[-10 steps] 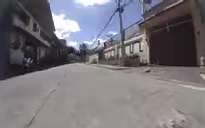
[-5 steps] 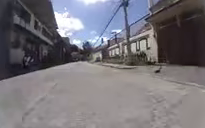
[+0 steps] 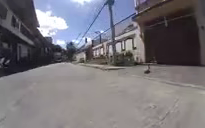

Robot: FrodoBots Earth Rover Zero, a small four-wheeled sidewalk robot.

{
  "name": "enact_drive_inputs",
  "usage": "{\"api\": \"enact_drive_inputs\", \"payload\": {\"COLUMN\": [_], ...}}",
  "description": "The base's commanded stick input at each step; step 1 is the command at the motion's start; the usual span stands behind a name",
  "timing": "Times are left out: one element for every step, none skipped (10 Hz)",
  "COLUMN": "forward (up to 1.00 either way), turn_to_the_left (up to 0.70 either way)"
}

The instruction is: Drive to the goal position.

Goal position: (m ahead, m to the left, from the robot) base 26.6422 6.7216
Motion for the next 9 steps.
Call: {"api": "enact_drive_inputs", "payload": {"forward": [1.00, 1.00, 1.00, 1.00, 1.00, 1.00, 1.00, 1.00, 1.00], "turn_to_the_left": [0.01, 0.00, 0.00, 0.00, 0.00, 0.04, 0.06, 0.00, 0.00]}}
